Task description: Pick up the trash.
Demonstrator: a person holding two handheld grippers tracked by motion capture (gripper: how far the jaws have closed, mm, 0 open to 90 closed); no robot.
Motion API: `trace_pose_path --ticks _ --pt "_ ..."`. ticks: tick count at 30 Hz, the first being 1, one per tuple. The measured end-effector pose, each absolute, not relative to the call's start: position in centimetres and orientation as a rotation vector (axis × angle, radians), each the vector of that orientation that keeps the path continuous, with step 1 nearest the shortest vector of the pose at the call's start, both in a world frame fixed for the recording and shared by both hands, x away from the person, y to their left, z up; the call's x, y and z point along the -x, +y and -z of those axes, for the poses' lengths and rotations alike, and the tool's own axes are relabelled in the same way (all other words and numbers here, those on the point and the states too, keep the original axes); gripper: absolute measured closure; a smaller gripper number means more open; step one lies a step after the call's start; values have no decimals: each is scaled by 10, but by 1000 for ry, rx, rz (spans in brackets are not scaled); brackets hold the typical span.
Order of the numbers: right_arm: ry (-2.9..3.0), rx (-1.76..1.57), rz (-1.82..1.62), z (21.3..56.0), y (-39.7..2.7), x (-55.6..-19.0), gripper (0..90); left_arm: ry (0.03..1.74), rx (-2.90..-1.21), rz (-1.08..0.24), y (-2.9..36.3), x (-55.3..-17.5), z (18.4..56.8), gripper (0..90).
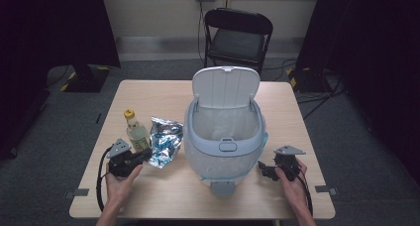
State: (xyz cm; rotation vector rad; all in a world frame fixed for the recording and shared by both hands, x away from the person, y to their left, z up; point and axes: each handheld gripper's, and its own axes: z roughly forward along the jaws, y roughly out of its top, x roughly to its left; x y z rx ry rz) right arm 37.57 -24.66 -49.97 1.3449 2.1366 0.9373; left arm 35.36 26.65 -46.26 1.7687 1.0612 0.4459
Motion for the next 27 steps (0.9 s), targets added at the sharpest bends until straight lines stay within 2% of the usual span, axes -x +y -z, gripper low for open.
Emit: trace_pose_path --ticks 27 --pt "2137 -1345 -937 500 -247 -376 173 976 -1637 -532 280 -340 423 898"
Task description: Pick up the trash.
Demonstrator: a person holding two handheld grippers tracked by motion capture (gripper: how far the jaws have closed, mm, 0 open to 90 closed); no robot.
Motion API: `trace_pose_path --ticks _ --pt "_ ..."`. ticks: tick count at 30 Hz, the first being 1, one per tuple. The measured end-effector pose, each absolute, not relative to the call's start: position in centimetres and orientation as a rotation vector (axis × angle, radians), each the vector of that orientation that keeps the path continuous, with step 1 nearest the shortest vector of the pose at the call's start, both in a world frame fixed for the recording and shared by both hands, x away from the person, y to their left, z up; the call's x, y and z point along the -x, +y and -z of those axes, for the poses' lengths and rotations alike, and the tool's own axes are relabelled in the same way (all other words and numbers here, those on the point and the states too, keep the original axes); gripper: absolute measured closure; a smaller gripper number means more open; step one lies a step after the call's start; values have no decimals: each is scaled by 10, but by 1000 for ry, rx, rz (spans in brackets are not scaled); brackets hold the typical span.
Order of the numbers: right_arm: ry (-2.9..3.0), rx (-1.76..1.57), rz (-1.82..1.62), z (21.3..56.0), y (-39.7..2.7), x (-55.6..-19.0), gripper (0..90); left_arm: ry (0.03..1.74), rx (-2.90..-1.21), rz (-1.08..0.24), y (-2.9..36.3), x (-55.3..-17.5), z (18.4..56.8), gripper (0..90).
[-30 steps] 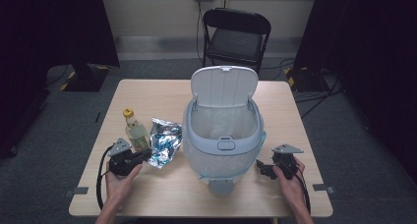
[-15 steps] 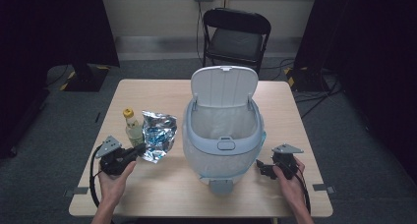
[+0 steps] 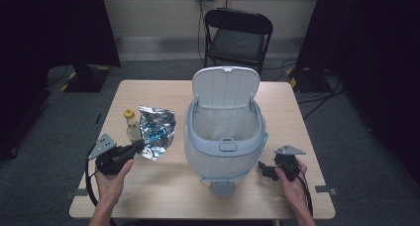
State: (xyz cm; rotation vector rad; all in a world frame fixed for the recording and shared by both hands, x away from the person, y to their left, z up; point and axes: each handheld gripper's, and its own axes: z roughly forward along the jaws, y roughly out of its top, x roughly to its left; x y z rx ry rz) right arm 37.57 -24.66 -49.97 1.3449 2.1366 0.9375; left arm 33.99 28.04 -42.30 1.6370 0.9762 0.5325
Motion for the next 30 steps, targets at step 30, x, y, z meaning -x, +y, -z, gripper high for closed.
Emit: trace_pose_path --ticks 30 --pt "2133 -1348 -936 500 -246 -375 173 890 -1494 -594 290 -338 371 899"
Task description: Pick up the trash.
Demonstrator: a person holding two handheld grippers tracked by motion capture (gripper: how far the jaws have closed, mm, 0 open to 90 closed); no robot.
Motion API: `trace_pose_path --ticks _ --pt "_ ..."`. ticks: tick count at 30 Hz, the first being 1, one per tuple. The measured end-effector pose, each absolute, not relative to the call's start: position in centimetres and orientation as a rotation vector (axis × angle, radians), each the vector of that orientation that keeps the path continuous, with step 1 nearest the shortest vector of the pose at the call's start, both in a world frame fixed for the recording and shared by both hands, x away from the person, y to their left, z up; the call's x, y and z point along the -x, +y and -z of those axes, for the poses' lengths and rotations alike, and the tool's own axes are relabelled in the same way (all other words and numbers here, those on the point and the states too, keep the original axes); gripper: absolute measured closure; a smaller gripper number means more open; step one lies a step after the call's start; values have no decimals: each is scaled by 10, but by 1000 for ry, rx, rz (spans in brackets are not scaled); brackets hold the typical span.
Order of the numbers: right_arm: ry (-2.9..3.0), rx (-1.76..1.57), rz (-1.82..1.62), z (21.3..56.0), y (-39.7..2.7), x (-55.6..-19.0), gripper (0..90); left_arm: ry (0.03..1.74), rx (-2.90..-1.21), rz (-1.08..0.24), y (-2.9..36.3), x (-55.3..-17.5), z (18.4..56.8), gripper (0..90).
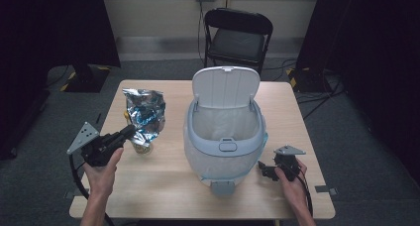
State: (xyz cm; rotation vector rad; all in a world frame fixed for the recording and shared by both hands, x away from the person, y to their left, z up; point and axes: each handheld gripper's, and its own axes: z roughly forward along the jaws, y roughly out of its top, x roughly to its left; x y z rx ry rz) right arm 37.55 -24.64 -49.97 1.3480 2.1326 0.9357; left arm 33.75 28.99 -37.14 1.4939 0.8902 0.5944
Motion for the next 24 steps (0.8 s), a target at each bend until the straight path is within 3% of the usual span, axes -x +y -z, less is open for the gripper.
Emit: trace_pose_path --ticks 24 --pt "2133 -1348 -935 500 -246 -375 173 715 -1410 -543 245 -347 315 899"
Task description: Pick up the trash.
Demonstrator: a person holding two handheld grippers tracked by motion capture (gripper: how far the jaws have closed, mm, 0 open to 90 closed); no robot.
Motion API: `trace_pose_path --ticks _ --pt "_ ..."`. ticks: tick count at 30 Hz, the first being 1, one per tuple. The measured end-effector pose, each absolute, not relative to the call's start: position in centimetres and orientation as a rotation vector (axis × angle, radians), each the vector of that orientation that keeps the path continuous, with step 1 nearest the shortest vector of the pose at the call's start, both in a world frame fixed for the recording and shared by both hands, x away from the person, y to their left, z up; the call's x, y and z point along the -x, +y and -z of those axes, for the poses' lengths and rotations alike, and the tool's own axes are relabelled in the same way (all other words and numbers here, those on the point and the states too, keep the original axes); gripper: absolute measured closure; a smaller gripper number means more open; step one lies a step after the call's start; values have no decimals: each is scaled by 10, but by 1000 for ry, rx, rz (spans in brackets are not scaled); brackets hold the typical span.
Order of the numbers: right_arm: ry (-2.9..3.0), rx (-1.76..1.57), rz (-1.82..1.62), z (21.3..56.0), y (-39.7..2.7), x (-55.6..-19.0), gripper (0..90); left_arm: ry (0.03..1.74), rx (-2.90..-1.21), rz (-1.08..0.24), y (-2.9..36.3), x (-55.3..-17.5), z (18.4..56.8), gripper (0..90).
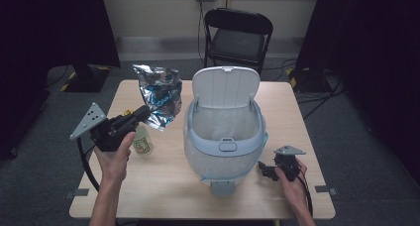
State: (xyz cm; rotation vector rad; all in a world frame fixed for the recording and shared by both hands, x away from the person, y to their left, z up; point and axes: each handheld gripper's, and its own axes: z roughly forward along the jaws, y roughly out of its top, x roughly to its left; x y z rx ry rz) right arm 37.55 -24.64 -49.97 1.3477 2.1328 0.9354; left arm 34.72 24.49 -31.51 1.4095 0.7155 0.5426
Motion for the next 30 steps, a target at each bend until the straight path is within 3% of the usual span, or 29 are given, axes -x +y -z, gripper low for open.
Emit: trace_pose_path --ticks 30 --pt "2133 -1347 -935 500 -246 -376 173 568 -1466 -442 181 -367 279 898"
